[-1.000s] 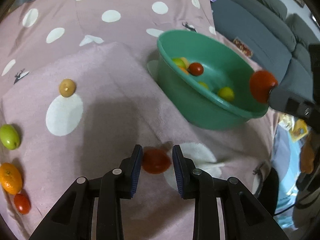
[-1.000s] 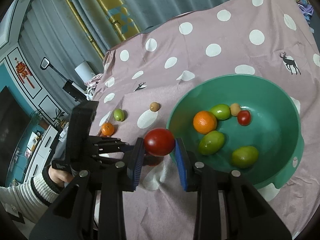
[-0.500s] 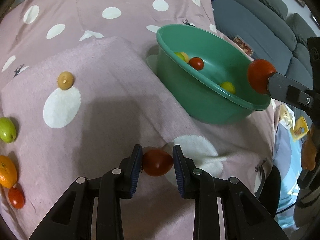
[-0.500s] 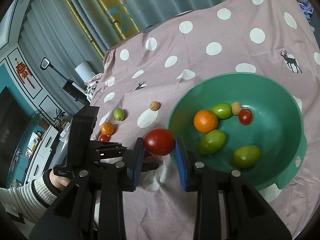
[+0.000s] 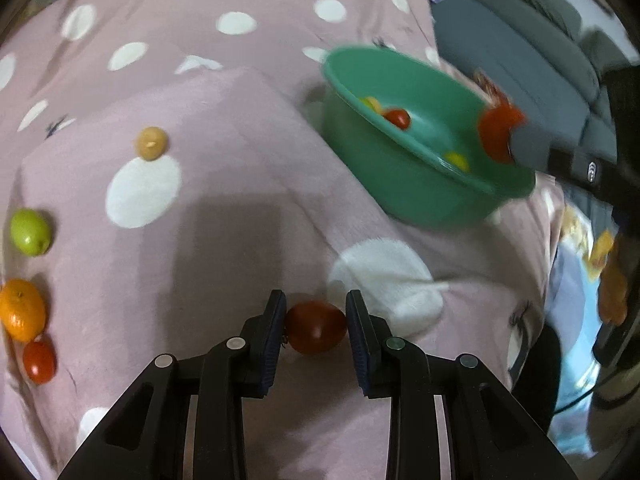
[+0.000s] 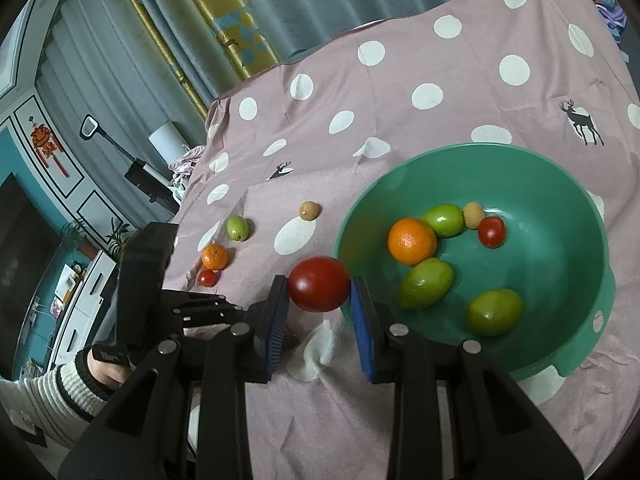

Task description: Organize fruits

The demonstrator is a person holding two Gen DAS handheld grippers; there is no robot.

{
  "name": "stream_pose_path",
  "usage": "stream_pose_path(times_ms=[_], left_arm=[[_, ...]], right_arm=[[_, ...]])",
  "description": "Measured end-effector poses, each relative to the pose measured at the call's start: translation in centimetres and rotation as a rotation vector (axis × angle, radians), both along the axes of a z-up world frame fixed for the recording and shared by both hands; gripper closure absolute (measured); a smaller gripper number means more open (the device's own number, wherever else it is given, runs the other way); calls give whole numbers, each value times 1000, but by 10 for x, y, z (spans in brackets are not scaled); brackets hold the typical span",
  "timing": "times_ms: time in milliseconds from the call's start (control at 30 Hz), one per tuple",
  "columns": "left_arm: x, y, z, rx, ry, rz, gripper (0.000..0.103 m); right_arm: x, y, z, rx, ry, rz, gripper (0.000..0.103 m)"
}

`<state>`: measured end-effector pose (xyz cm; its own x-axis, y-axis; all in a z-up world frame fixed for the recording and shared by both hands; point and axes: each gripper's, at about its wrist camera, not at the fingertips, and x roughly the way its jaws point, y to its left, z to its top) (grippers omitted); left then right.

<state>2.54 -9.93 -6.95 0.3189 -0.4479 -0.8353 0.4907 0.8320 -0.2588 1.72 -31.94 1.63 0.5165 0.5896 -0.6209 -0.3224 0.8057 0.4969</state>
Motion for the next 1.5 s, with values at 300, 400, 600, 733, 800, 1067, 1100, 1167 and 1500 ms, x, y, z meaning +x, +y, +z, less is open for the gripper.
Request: stream_pose_path(times_ms=[300, 400, 600, 733, 800, 1067, 1100, 1167, 1500], left_arm=[[12, 13, 36, -80, -60, 54, 73], [16, 8, 48, -110, -80, 41, 73], [28, -18, 72, -150, -121, -5, 73], [37, -47, 84, -180, -135, -65, 73], [42, -57, 83, -188, -127, -83, 73], [57, -93, 65, -176, -53, -128, 73], [58, -95, 63, -167, -53, -129, 73], [58, -98, 61, -150, -53, -119, 73], [51, -84, 68, -117, -93, -49, 33]], right_arm=[[1, -6, -1, 7, -9, -18, 71], [2, -13, -2, 5, -7, -33, 71], [2, -34, -5, 5, -8, -84, 71], [3, -43, -8, -3, -2, -112, 71], [3, -46, -11, -6, 4, -122, 71], [2, -57, -21, -35, 30, -154, 71], [3, -58, -22, -37, 32, -156, 71], [2, -59, -23, -34, 31, -156, 70], [-3, -58, -20, -43, 35, -175, 61]])
